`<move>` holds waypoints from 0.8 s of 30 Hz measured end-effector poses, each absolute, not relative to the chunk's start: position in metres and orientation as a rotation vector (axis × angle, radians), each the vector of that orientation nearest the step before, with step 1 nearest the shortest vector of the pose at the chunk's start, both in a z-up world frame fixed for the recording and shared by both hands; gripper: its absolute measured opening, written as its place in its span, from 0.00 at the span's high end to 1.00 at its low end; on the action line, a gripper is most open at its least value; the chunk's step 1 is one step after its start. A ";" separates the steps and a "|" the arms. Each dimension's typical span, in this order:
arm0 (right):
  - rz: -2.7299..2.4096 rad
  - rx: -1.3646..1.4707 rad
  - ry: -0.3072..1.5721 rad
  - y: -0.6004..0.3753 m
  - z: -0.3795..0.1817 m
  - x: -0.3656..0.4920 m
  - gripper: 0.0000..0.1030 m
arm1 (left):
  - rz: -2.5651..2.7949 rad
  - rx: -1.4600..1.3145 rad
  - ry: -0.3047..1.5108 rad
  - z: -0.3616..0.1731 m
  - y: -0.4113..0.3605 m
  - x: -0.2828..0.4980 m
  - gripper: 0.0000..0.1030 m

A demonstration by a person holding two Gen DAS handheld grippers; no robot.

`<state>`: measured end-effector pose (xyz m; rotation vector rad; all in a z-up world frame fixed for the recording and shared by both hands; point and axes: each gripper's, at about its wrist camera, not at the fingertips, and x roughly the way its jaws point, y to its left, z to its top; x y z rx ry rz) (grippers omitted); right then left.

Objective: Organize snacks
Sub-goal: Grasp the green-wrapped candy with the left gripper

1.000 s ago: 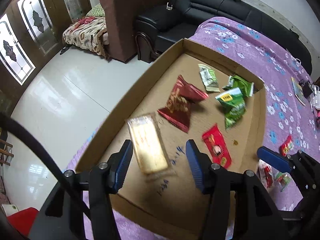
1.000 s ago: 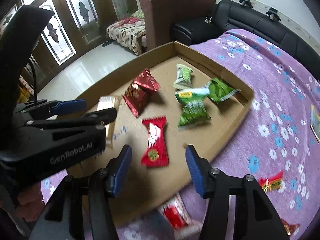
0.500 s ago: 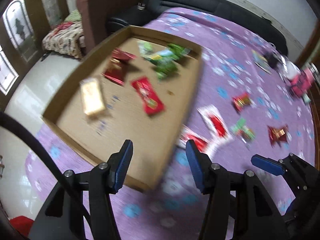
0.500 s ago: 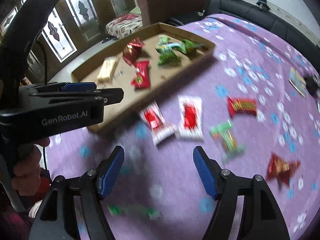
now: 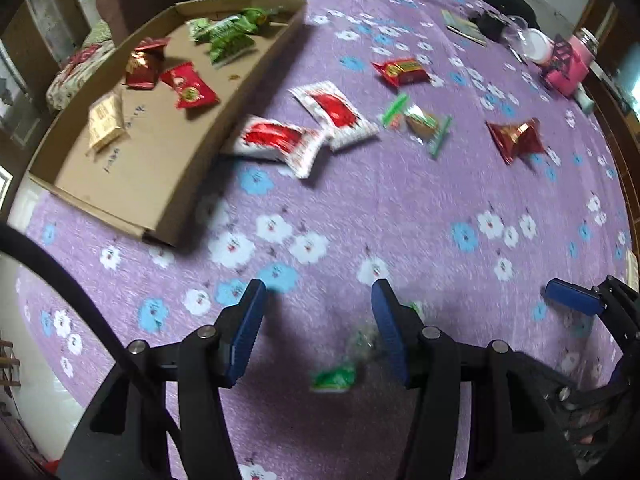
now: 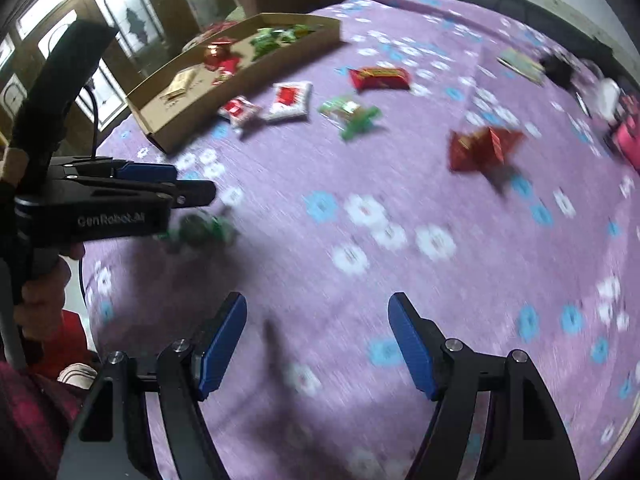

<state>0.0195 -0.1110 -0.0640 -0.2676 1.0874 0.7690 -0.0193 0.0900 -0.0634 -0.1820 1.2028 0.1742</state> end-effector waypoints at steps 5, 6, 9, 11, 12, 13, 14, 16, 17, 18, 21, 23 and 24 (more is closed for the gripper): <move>0.752 -0.193 1.113 -0.134 -0.070 0.019 0.29 | 0.101 -0.105 1.212 -0.065 0.080 -0.022 0.45; 0.756 -0.183 1.117 -0.136 -0.070 0.019 0.29 | 0.077 -0.098 1.225 -0.067 0.080 -0.021 0.44; 0.760 -0.172 1.113 -0.138 -0.070 0.017 0.29 | 0.041 -0.037 1.236 -0.071 0.076 -0.017 0.43; 0.762 -0.162 1.109 -0.140 -0.069 0.016 0.29 | -0.001 0.003 1.243 -0.071 0.072 -0.017 0.42; 0.767 -0.153 1.112 -0.141 -0.070 0.015 0.29 | -0.023 0.013 1.243 -0.071 0.072 -0.017 0.42; 0.769 -0.149 1.114 -0.142 -0.070 0.014 0.29 | -0.049 0.019 1.248 -0.070 0.072 -0.018 0.42; 0.769 -0.147 1.110 -0.143 -0.069 0.013 0.29 | -0.087 0.022 1.258 -0.069 0.072 -0.018 0.42; 0.776 -0.145 1.116 -0.145 -0.070 0.011 0.29 | -0.168 0.023 1.263 -0.065 0.071 -0.021 0.41; 0.773 -0.145 1.115 -0.146 -0.070 0.010 0.29 | -0.201 0.022 1.264 -0.062 0.070 -0.023 0.41; 0.774 -0.142 1.118 -0.147 -0.070 0.010 0.29 | -0.246 0.020 1.265 -0.058 0.068 -0.026 0.41; 0.772 -0.135 1.120 -0.149 -0.070 0.009 0.28 | -0.294 0.013 1.241 -0.048 0.063 -0.037 0.35; 0.771 -0.133 1.121 -0.149 -0.070 0.008 0.28 | -0.306 -0.002 1.225 -0.043 0.060 -0.045 0.33; 0.772 -0.133 1.123 -0.148 -0.070 0.008 0.27 | -0.298 0.004 1.213 -0.042 0.057 -0.049 0.33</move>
